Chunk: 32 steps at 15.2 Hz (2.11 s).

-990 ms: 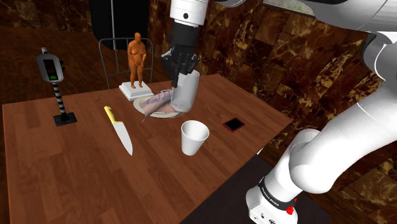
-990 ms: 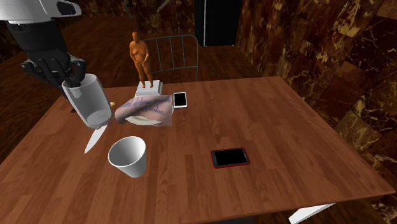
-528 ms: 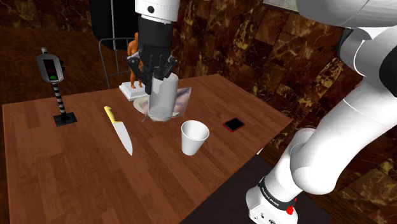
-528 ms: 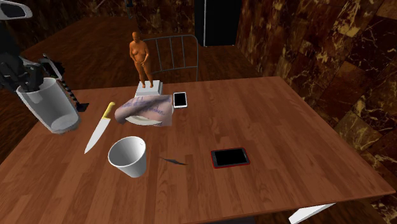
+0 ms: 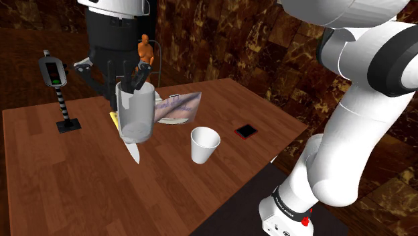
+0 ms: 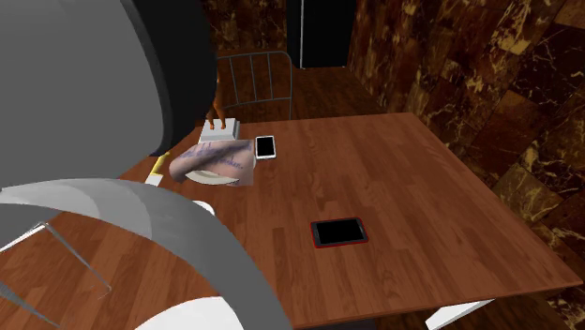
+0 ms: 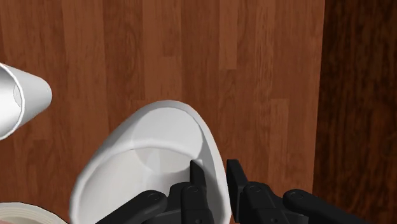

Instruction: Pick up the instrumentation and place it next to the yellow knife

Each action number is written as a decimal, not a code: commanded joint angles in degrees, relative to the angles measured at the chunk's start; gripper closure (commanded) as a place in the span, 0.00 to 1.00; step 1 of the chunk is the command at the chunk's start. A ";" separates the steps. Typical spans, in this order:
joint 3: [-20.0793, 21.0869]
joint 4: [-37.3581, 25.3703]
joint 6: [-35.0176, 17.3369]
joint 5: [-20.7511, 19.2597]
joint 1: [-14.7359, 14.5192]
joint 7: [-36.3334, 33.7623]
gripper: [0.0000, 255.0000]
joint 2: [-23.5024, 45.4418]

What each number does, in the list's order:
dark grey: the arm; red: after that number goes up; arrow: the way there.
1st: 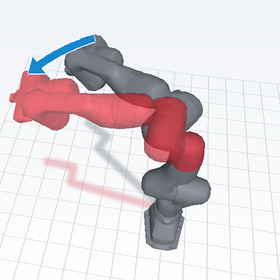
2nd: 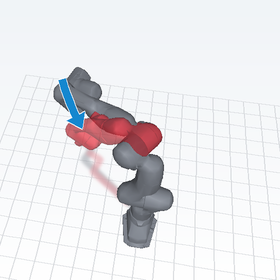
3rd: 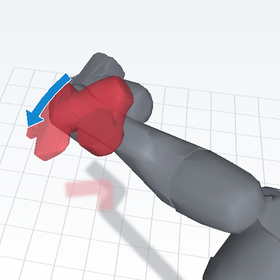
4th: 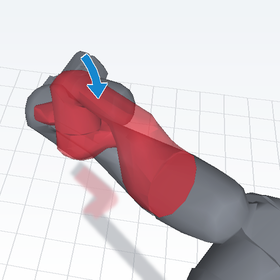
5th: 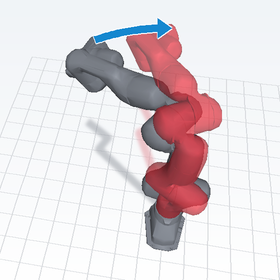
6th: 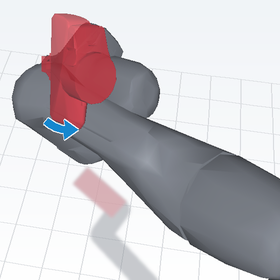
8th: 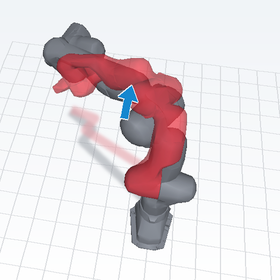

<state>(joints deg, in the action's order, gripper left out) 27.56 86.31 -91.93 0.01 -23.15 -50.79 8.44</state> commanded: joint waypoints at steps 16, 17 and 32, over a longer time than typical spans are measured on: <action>0.75 7.33 -10.76 -1.78 -1.84 -2.89 1.00 3.69; 0.73 8.03 -11.51 -1.81 -1.82 -2.88 1.00 3.74; 0.29 16.73 -22.33 -3.06 -1.95 -3.21 1.00 6.13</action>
<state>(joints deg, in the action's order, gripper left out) 27.90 102.59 -113.46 -2.87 -25.05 -53.94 14.24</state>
